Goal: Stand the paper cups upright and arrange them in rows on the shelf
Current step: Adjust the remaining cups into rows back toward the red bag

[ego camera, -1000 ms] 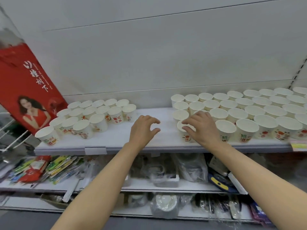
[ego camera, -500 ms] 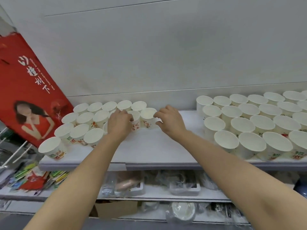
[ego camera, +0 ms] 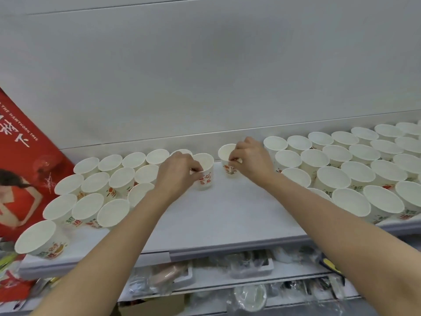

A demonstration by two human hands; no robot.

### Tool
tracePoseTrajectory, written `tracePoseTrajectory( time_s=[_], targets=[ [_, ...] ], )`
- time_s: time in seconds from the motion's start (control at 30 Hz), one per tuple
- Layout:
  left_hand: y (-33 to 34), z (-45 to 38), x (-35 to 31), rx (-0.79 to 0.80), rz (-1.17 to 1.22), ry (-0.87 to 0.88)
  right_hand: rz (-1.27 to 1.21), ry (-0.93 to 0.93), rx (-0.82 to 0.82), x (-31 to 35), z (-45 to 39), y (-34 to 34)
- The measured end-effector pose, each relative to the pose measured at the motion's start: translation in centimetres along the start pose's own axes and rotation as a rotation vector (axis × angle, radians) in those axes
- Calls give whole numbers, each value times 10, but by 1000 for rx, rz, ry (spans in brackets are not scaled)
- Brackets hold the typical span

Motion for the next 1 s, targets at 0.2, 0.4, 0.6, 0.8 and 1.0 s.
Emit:
tracePoseTrajectory(
  time_s=[0.2,0.4,0.6,0.8,1.0],
  targets=[
    [35,-50,-36,4,-20,-28,187,74,164,-42,-6,3],
    [56,-69,-45,22,-39,-56,279,14,255,-52,-9,17],
    [58,-69,-52,-9,-58,-32,341,-6,343,-55,-9,21],
    [59,-64,-51,6,14,-41,372,-24,307,-66,-9,25],
    [27,-36,-12,-149,43,-139,168,-73,52,-43,-12,10]
  ],
)
Point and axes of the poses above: each hand's wrist, its own z-axis away from the middle knuckle, its own y-axis out of the palm, x = y × z, the point moved 9 cm from there along -z, towards the middle knuckle, and after that the axes turned 6 degrees about -y, right-handed, at the moved point
